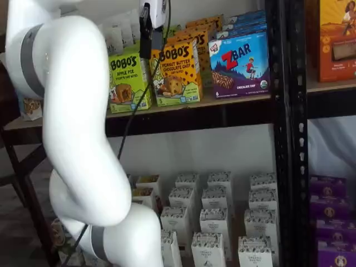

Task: Pick up the orange box on the top shelf, the fifth box from the left

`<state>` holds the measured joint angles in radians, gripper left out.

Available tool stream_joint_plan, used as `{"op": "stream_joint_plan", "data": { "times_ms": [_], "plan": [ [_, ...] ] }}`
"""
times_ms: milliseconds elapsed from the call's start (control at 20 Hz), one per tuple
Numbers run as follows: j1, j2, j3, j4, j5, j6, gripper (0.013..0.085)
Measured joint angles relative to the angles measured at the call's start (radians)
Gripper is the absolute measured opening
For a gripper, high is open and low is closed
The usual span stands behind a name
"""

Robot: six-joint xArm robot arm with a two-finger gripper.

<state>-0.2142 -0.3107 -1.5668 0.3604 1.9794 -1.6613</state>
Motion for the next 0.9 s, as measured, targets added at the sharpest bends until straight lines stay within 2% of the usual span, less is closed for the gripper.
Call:
{"op": "stream_joint_plan", "data": {
  "times_ms": [150,350,650,900],
  "plan": [
    [-0.008,-0.031,0.023,-0.031,-0.018,-0.017,0.085],
    [-0.034,-0.052,0.039,-0.03,-0.012,-0.039,0.085],
    [-0.062,-0.077,0.073,0.011,-0.04,-0.053,0.085],
    [-0.073,-0.098,0.121,0.071,-0.138,-0.053,0.085]
  ]
}}
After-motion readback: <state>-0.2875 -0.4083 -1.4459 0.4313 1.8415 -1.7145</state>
